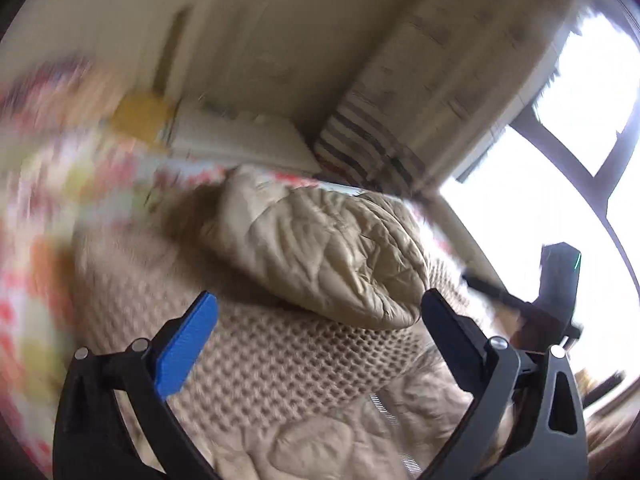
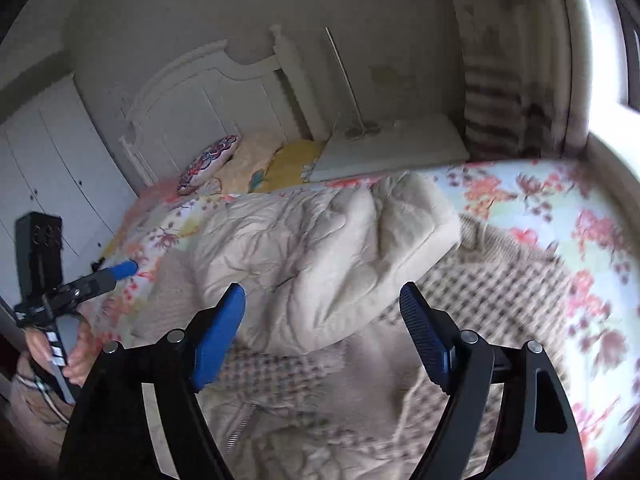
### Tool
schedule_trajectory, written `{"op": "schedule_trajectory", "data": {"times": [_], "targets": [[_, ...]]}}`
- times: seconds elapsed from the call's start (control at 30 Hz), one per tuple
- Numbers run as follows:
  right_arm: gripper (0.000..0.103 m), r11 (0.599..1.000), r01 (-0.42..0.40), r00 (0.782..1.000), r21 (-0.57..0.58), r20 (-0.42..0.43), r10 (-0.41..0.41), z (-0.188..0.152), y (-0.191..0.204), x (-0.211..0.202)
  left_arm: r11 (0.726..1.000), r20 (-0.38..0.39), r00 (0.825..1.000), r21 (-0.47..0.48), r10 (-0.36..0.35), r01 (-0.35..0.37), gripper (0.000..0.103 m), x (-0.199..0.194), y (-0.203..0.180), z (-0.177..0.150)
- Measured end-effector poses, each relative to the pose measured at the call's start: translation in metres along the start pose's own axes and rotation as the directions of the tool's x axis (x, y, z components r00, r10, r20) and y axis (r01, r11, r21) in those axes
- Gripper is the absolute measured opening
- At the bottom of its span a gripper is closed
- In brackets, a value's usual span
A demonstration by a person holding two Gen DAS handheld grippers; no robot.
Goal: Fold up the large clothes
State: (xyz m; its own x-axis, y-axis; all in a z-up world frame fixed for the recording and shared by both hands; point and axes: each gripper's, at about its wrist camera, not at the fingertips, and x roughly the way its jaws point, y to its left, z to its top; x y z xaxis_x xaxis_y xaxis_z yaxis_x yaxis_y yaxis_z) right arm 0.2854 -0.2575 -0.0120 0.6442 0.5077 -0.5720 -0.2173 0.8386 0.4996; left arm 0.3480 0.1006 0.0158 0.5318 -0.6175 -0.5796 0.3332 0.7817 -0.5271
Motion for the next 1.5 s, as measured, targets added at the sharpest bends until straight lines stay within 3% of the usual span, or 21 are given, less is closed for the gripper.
{"op": "schedule_trajectory", "data": {"times": [0.1,0.3,0.37,0.4,0.43,0.47,0.57,0.63,0.77,0.87,0.9,0.93,0.97,1.0,1.03,1.07,1.1,1.2,1.37,1.47,1.5], "targets": [[0.07,0.994,0.006,0.999,0.11,-0.038,-0.002,-0.004,-0.009,0.016,0.988,-0.02,0.998,-0.143,-0.053,0.05,0.1,0.009,0.018,-0.007],[0.057,0.971,-0.001,0.998,0.239,-0.062,0.017,0.003,-0.026,0.044,0.955,-0.089,0.996,-0.296,0.01,-0.036,0.1,0.075,0.026,0.004],[0.038,0.985,0.016,0.999,0.174,-0.048,-0.007,0.003,-0.022,0.049,0.936,-0.095,0.995,-0.343,0.041,-0.071,0.092,0.091,0.032,0.008],[0.018,0.99,0.042,0.999,0.138,-0.033,-0.037,0.003,-0.021,0.047,0.937,-0.084,0.996,-0.349,0.005,-0.034,0.055,0.092,0.037,0.006],[0.014,0.993,0.054,0.999,0.11,-0.01,-0.053,0.001,-0.018,0.041,0.939,-0.087,0.996,-0.345,-0.024,-0.008,0.006,0.093,0.036,0.005],[0.012,0.996,0.041,0.999,0.073,0.029,-0.044,-0.002,-0.01,0.027,0.94,-0.073,0.997,-0.34,-0.024,-0.002,0.005,0.086,0.034,0.002],[0.011,0.993,0.071,0.99,-0.093,0.127,-0.059,-0.018,0.019,-0.012,0.988,0.054,0.998,-0.157,0.012,-0.004,0.005,0.044,-0.001,-0.012],[0.011,0.989,0.064,0.991,-0.133,0.123,-0.047,-0.033,0.023,-0.019,0.996,0.067,0.996,-0.061,0.063,-0.059,0.005,0.03,-0.017,-0.029],[0.012,0.983,0.137,0.987,-0.122,-0.063,-0.146,-0.061,-0.003,0.018,0.976,-0.042,0.979,-0.09,0.197,-0.2,0.015,0.055,0.01,-0.065],[0.026,0.993,0.097,0.994,-0.069,-0.039,-0.1,-0.07,-0.013,0.006,0.98,-0.019,0.987,-0.115,0.159,-0.16,0.02,0.053,0.021,-0.071],[0.039,0.992,0.108,0.994,-0.067,-0.024,-0.109,-0.069,-0.014,-0.006,0.977,0.003,0.982,-0.108,0.188,-0.187,0.041,0.041,0.015,-0.069],[0.048,0.989,0.131,0.991,-0.065,0.005,-0.131,-0.066,-0.014,-0.019,0.969,0.049,0.972,-0.107,0.23,-0.224,0.061,0.029,0.012,-0.067],[0.048,0.986,0.147,0.989,-0.074,0.042,-0.144,-0.063,-0.014,-0.034,0.956,0.128,0.949,-0.105,0.287,-0.275,0.068,0.01,0.003,-0.066],[0.048,0.984,0.155,0.986,-0.09,0.077,-0.149,-0.059,-0.015,-0.045,0.932,0.249,0.898,-0.099,0.362,-0.348,0.072,-0.014,-0.008,-0.065],[0.048,0.979,0.171,0.98,-0.107,0.12,-0.159,-0.053,-0.013,-0.058,0.919,0.317,0.863,-0.089,0.393,-0.385,0.074,-0.027,-0.016,-0.063],[0.048,0.973,0.197,0.971,-0.119,0.16,-0.177,-0.046,-0.011,-0.066,0.913,0.37,0.84,-0.065,0.396,-0.402,0.075,-0.038,-0.028,-0.06],[0.046,0.967,0.215,0.964,-0.135,0.186,-0.188,-0.039,-0.006,-0.07,0.915,0.391,0.837,-0.034,0.382,-0.402,0.075,-0.043,-0.04,-0.055],[0.044,0.947,0.253,0.952,-0.196,0.223,-0.209,-0.008,0.007,-0.055,0.909,0.38,0.859,0.094,0.344,-0.406,0.075,-0.019,-0.073,-0.025],[0.044,0.895,0.365,0.929,-0.255,0.161,-0.333,0.024,0.018,0.008,0.81,0.238,0.875,0.336,0.421,-0.481,0.076,0.078,-0.104,0.018],[0.045,0.858,0.402,0.903,-0.32,-0.016,-0.429,0.011,0.002,0.045,0.758,0.057,0.83,0.376,0.555,-0.533,0.075,0.125,-0.076,0.012],[0.045,0.831,0.424,0.88,-0.36,-0.053,-0.472,0.001,-0.006,0.054,0.737,0.0,0.797,0.38,0.604,-0.558,0.074,0.137,-0.059,0.0]]}}
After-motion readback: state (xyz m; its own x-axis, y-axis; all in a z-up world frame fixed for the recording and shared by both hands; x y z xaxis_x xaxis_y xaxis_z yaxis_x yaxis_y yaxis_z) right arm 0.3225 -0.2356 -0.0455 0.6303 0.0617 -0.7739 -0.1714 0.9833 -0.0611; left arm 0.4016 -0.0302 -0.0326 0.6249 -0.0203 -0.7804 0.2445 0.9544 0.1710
